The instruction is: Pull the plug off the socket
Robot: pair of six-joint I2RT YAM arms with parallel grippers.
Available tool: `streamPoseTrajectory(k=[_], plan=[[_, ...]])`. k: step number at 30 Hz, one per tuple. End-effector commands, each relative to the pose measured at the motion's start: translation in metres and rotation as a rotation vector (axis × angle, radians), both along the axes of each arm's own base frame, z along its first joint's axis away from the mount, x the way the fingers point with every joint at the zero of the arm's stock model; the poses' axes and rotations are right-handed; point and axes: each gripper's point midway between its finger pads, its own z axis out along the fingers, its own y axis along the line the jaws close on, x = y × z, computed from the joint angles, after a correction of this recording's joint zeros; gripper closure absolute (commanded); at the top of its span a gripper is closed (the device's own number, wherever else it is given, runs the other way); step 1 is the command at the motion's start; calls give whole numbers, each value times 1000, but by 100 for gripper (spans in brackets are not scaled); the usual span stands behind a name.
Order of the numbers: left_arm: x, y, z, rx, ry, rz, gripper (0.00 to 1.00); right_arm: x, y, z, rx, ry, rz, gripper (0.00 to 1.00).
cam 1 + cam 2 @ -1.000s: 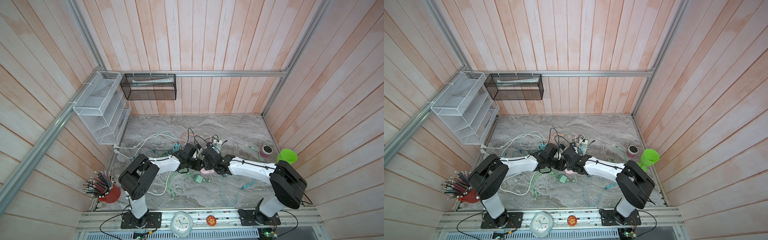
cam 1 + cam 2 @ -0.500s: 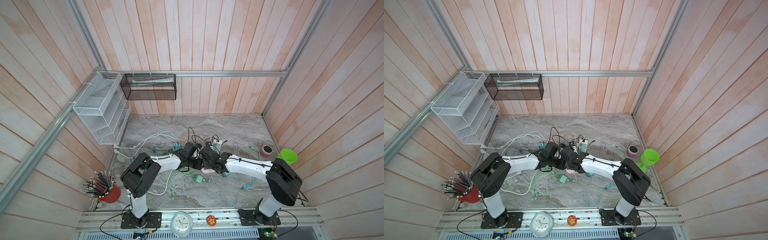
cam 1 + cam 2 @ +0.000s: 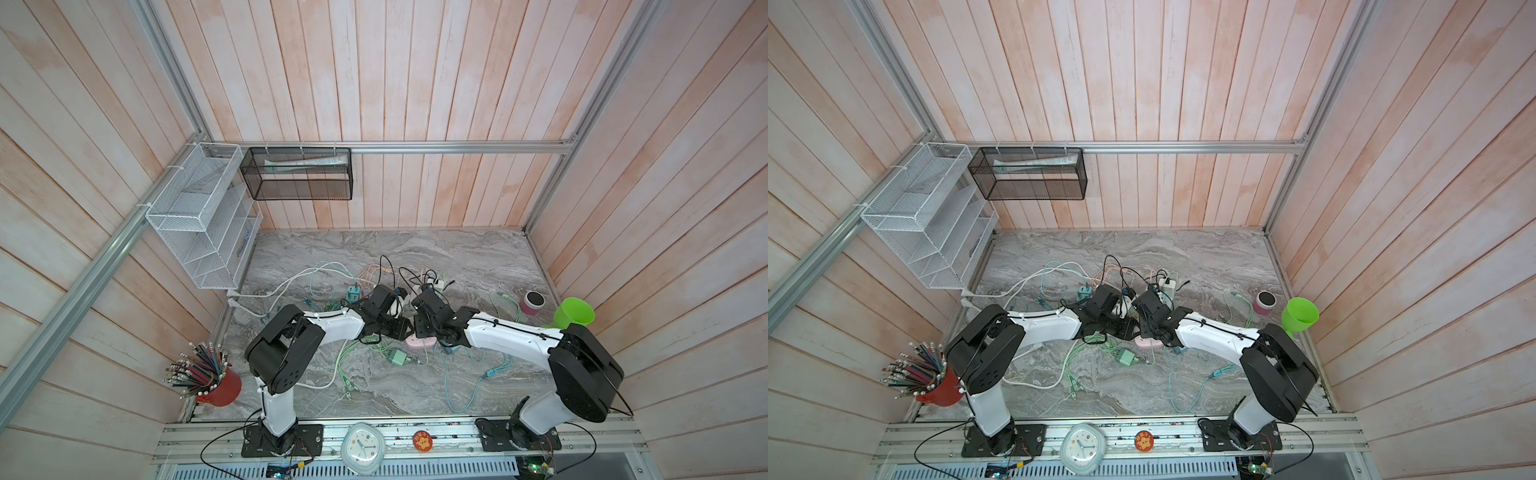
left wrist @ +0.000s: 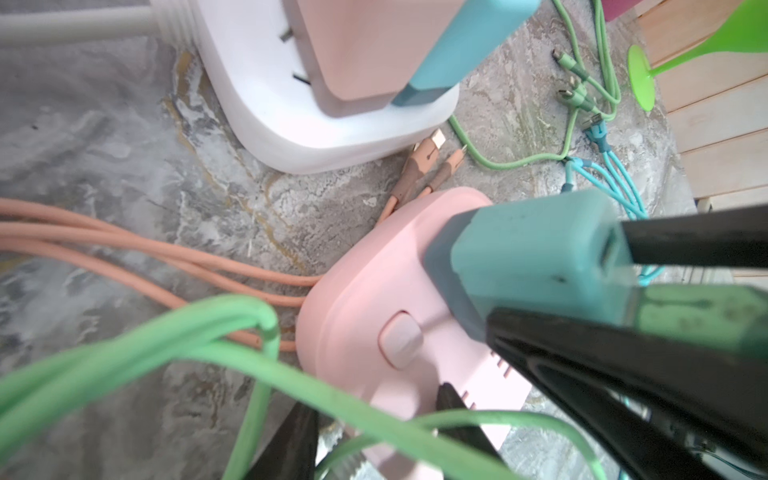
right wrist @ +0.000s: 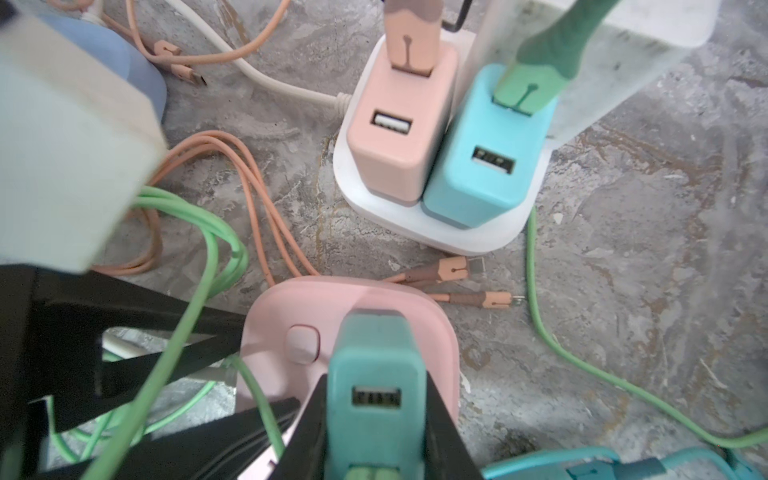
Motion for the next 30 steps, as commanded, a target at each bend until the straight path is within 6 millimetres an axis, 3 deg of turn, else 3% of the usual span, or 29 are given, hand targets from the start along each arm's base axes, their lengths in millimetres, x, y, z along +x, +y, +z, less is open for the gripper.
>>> streamPoseTrajectory(k=[1,8,21,25,30], plan=[[-34,64,-86,333,144,35,53,-10,30,4,45,57,98,100],[-35,65,-87,334,145,40,53,-2,42,-4,-61,69,99,100],[-36,63,-94,330,159,35,53,-2,67,-2,-48,54,130,100],[-39,66,-98,335,167,34,53,-1,57,6,-76,49,125,100],[-39,69,-100,344,164,39,53,1,44,18,24,45,105,100]])
